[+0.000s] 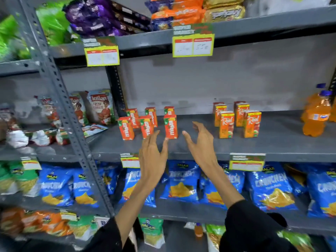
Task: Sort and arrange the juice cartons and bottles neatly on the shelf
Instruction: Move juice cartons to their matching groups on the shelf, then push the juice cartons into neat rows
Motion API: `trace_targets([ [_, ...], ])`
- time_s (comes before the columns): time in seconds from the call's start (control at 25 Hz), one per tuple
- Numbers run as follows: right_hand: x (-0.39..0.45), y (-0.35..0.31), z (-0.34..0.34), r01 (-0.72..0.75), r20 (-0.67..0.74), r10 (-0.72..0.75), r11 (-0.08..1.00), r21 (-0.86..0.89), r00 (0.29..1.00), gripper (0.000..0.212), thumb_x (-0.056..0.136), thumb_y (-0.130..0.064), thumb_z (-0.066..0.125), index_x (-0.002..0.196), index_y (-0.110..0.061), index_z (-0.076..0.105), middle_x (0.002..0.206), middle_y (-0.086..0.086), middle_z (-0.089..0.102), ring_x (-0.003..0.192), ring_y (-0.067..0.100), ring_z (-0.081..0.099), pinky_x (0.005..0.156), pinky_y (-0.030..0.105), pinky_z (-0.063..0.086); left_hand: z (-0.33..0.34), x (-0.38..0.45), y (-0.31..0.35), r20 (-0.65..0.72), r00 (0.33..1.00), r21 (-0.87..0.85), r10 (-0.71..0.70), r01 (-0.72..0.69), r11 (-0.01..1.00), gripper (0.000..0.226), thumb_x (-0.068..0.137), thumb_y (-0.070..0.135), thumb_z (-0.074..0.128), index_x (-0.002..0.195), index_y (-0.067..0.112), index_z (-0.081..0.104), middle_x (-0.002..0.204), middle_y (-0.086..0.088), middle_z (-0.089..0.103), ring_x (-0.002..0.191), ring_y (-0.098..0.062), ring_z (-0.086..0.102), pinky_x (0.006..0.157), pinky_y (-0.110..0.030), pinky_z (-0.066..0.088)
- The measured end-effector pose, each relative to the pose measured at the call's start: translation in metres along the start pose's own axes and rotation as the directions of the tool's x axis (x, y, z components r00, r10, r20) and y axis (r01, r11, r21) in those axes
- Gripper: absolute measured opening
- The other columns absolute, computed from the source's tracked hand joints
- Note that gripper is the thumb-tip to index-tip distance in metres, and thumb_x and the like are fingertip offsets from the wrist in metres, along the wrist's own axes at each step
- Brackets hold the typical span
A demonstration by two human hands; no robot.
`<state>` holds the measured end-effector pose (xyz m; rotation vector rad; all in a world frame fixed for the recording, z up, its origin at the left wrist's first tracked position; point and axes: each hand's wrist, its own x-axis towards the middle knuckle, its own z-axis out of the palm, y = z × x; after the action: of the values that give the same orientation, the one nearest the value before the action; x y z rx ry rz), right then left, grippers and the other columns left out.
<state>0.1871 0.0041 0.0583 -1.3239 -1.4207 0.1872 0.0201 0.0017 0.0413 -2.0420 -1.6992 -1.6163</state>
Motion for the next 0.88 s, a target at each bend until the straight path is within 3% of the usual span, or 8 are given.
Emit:
trace_targets([
  [0.16,0.015,-0.018,0.057,-0.172,0.026,0.171,0.985,0.015,0.985,0.074,0.085,-0.032,0.075,0.143,-0.003,0.039,0.137,0.019,0.056,0.129,0.032,0.052,0.101,0.035,0.041,-0.004,0.046,-0.043,0.039,0.972,-0.227,-0.230,0.233,0.946,0.047,0.091,0.033,0.069,0.131,0.016,0.052,0.132,-0.006,0.059,0.122,-0.025,0.055,0.094,-0.032,0.045],
  [0.24,0.026,-0.021,0.079,-0.266,0.070,0.267,0.964,-0.030,0.961,0.091,0.080,-0.029,0.080,0.147,0.004,0.027,0.142,0.026,0.046,0.135,0.038,0.042,0.105,0.040,0.038,0.004,0.066,-0.055,0.134,0.948,-0.234,-0.289,0.313,0.921,0.059,0.086,0.031,0.075,0.133,0.010,0.048,0.134,-0.011,0.057,0.123,-0.030,0.055,0.099,-0.039,0.047],
  [0.32,0.036,-0.022,0.097,-0.305,0.071,0.315,0.944,-0.129,0.946,0.094,0.078,-0.028,0.081,0.144,0.010,0.027,0.142,0.028,0.041,0.137,0.041,0.036,0.110,0.044,0.036,0.013,0.081,-0.062,0.215,0.926,-0.155,-0.311,0.346,0.925,0.072,0.081,0.032,0.080,0.137,0.004,0.044,0.136,-0.018,0.054,0.125,-0.036,0.053,0.103,-0.049,0.047],
  [0.4,0.045,-0.022,0.105,-0.327,0.052,0.341,0.927,-0.183,0.939,0.088,0.077,-0.030,0.082,0.137,0.010,0.032,0.137,0.027,0.045,0.133,0.041,0.040,0.107,0.045,0.038,0.019,0.087,-0.063,0.242,0.915,-0.062,-0.322,0.346,0.936,0.079,0.079,0.035,0.081,0.138,-0.001,0.042,0.135,-0.022,0.054,0.124,-0.039,0.055,0.102,-0.050,0.048],
  [0.52,0.050,-0.017,0.112,-0.340,0.022,0.355,0.909,-0.241,0.935,0.073,0.079,-0.031,0.079,0.127,0.007,0.039,0.129,0.027,0.051,0.124,0.042,0.048,0.101,0.048,0.044,0.021,0.090,-0.070,0.211,0.936,0.048,-0.282,0.278,0.959,0.071,0.084,0.034,0.077,0.135,-0.001,0.044,0.129,-0.020,0.059,0.117,-0.037,0.061,0.096,-0.049,0.053],
  [0.88,0.048,-0.017,0.125,-0.224,0.031,0.258,0.885,-0.407,0.966,0.068,0.081,-0.039,0.078,0.129,-0.007,0.043,0.129,0.016,0.058,0.120,0.035,0.058,0.098,0.054,0.047,0.017,0.079,-0.076,0.130,0.975,0.092,-0.179,0.167,0.982,0.050,0.092,0.032,0.068,0.129,0.004,0.048,0.119,-0.017,0.066,0.112,-0.035,0.062,0.094,-0.048,0.050],
])
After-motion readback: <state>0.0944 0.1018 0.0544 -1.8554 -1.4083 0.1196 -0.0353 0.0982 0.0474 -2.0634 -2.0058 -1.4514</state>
